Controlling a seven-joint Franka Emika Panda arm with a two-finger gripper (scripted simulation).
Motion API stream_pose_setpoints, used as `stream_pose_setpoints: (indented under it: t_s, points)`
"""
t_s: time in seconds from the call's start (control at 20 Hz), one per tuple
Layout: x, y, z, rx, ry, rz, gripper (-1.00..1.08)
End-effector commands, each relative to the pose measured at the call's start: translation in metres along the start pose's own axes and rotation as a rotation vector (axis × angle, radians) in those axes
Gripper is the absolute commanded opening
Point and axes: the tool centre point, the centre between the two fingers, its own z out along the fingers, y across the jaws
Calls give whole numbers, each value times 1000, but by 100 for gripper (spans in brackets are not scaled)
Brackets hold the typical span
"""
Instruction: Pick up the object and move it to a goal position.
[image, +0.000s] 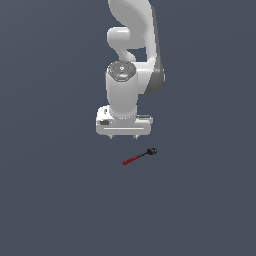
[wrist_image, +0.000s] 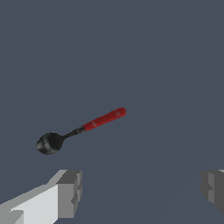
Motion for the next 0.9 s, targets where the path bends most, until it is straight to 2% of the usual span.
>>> stream_pose_setpoints:
  t_s: [0.0, 0.5, 0.85]
  points:
    - [0, 0, 0, 0, 0, 0, 100]
    - [5, -13, -2, -7, 2, -74, 100]
    - [5, -14, 0, -5, 2, -50, 100]
